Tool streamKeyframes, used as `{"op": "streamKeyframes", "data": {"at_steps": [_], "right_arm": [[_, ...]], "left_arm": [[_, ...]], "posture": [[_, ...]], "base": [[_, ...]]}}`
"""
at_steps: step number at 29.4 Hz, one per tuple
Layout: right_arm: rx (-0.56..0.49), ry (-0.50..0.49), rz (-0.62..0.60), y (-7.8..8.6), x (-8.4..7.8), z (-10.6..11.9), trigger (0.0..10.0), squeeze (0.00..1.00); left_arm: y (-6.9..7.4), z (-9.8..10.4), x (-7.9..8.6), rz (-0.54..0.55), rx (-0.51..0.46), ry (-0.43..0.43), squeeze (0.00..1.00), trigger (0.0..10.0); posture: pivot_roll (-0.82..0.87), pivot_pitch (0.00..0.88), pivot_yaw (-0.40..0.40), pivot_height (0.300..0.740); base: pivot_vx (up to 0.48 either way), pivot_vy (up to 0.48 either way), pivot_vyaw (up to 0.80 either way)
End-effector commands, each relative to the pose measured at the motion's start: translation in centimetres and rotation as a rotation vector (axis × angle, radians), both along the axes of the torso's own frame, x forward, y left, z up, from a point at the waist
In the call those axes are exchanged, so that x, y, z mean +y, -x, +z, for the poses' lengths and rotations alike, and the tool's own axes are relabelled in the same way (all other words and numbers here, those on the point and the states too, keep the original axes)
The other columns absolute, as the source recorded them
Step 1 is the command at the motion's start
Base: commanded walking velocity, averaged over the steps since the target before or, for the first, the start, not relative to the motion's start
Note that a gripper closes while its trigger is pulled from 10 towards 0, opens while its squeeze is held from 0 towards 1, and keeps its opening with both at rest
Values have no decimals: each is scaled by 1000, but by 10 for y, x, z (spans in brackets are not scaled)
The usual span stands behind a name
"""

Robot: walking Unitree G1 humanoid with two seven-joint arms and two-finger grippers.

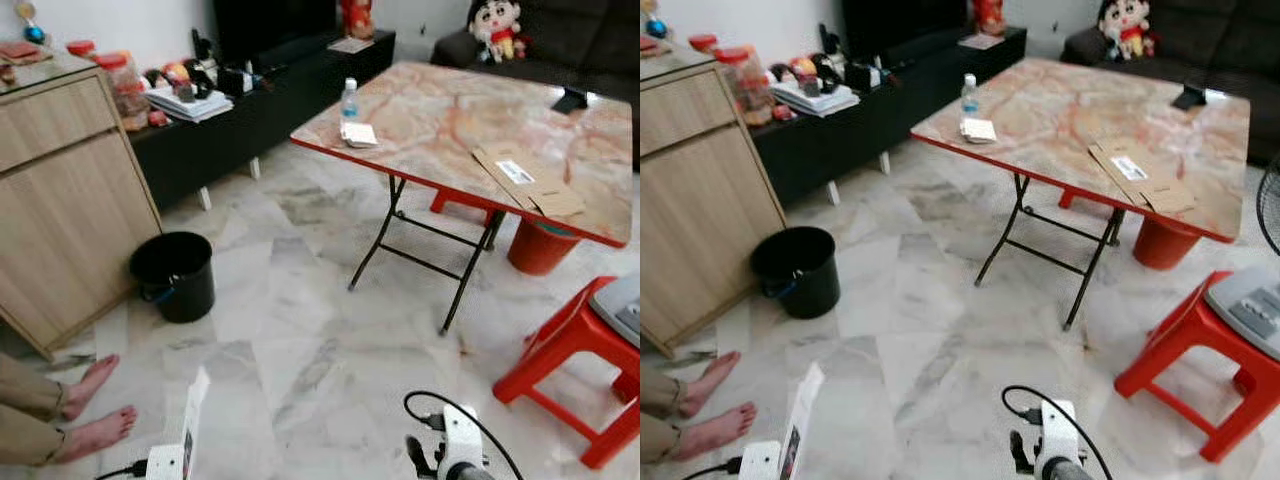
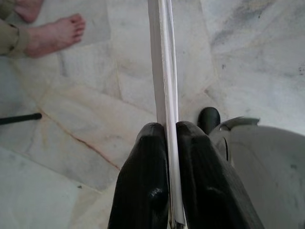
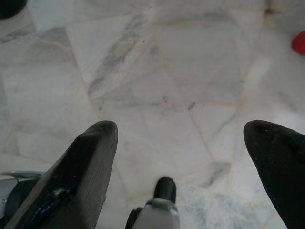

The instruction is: Picking trash to rubbish bin

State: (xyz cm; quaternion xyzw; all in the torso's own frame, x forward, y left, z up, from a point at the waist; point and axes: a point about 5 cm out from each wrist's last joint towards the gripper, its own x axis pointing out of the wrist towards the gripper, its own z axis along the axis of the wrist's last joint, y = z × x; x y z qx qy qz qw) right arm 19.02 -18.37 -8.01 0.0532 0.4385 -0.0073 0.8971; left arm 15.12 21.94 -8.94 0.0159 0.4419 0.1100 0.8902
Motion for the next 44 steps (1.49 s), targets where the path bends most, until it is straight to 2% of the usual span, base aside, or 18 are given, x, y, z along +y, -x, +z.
{"op": "streamKeyframes", "data": {"at_steps": [1, 5, 7, 13, 28, 39, 44], "right_arm": [[-8, 0, 9, -4, 2, 2, 10000, 0], [-14, 11, 23, -6, 1, 3, 10000, 0], [-14, 42, 75, -7, 2, 3, 10000, 0], [-13, 6, 14, -6, 2, 3, 10000, 0], [-25, 20, 24, -9, 3, 5, 10000, 0], [-29, 19, 32, -10, 6, 4, 10000, 0], [-27, 12, 20, -9, 6, 4, 10000, 0]], "left_arm": [[-2, 0, 0, 2, 6, -10, 0, 10000], [-2, 0, 0, 5, 8, -12, 0, 10000], [-3, 0, -1, 5, 11, -11, 0, 10000], [-1, -1, -2, 15, 22, -9, 0, 10000], [0, -1, -1, 32, 25, -7, 0, 10000], [-1, 0, 2, 40, 15, -13, 0, 10000], [-2, 1, 2, 39, 11, -14, 0, 10000]], "posture": [[51, 0, -34, 740], [53, 16, -44, 740], [50, 26, -48, 740], [49, 38, -49, 740], [48, 57, -48, 740], [59, 61, -48, 740], [59, 61, -48, 740]], "base": [[480, 0, 0], [480, 0, 106], [480, 0, 791], [480, 0, 512], [479, 0, 0], [476, 0, 750], [467, 0, 86]]}}
